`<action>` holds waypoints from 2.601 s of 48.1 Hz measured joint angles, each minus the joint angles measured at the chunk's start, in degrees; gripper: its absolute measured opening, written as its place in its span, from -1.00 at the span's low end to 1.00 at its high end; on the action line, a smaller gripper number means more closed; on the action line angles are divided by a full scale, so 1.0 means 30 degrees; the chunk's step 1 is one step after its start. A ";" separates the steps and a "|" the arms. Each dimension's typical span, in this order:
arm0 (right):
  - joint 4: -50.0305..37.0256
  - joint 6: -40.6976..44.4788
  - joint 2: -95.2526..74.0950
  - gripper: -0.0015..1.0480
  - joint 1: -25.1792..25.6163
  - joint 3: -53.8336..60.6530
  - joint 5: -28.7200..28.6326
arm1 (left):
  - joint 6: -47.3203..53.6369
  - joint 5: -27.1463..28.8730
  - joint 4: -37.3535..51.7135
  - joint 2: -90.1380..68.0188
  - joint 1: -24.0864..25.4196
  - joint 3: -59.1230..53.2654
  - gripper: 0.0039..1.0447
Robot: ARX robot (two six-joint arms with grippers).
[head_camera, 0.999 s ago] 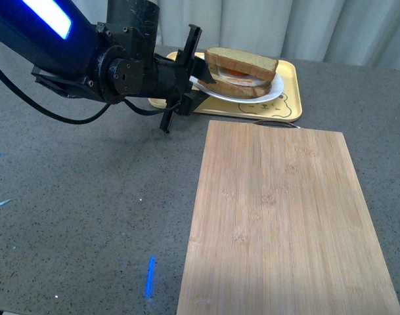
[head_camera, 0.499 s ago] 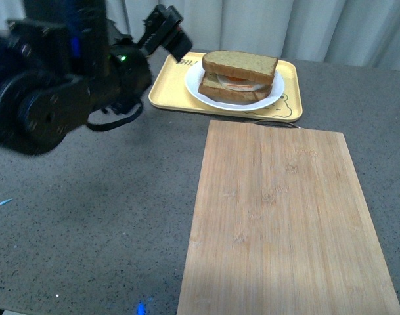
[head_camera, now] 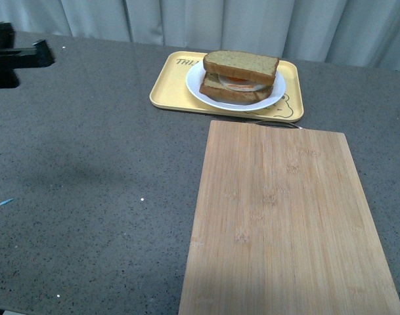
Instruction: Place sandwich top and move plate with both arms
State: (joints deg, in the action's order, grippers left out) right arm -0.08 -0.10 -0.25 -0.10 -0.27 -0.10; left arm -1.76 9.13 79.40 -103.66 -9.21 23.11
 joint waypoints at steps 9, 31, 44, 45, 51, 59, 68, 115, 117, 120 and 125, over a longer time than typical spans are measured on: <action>0.0000 0.0000 0.0000 0.82 0.0000 0.0000 0.0000 | 0.0240 -0.0714 -0.0386 0.2820 0.0510 -0.2200 -0.93; 0.0000 0.0000 0.0000 0.82 0.0000 0.0000 0.0000 | 0.0401 -0.2688 -0.4058 1.0054 0.2208 -0.5989 -0.93; 0.0000 -0.0007 0.0000 0.82 0.0000 0.0000 -0.0007 | 0.0444 -0.2987 -0.9245 1.6094 0.3024 -0.6666 -0.93; 0.0000 0.0000 0.0000 0.82 0.0000 0.0000 -0.0007 | 0.0444 -0.2987 -0.9493 1.6415 0.3024 -0.6746 -0.93; 0.0000 -0.0007 0.0000 0.82 0.0000 0.0000 0.0000 | 0.0437 -0.3002 -1.0914 1.8119 0.3024 -0.7082 -0.93; 0.0000 0.0000 0.0000 0.82 0.0000 0.0000 -0.0007 | 0.0444 -0.3016 -1.2597 2.0108 0.3024 -0.7351 -0.93; 0.0000 0.0000 0.0000 0.82 0.0000 0.0000 0.0000 | 0.0444 -0.3016 -1.4557 2.2360 0.3024 -0.7358 -0.93; 0.0000 0.0000 0.0000 0.82 0.0000 0.0000 -0.0007 | 0.0444 -0.3038 -2.1959 3.0126 0.3024 -0.7373 -0.93; 0.0000 0.0000 0.0000 0.82 0.0000 0.0000 0.0000 | 0.0444 -0.3038 -2.2119 3.0279 0.3024 -0.7373 -0.93; 0.0000 0.0000 0.0000 0.82 0.0000 0.0000 -0.0007 | 0.0444 -0.3038 -2.2425 3.0585 0.3031 -0.7373 -0.93; 0.0000 0.0000 0.0000 0.82 0.0000 0.0000 -0.0007 | 0.0444 -0.3038 -2.2797 3.0957 0.3031 -0.7373 -0.93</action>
State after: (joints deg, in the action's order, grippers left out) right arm -0.08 -0.10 -0.25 -0.10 -0.27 -0.12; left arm -0.43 0.01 11.00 -10.79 -0.12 0.99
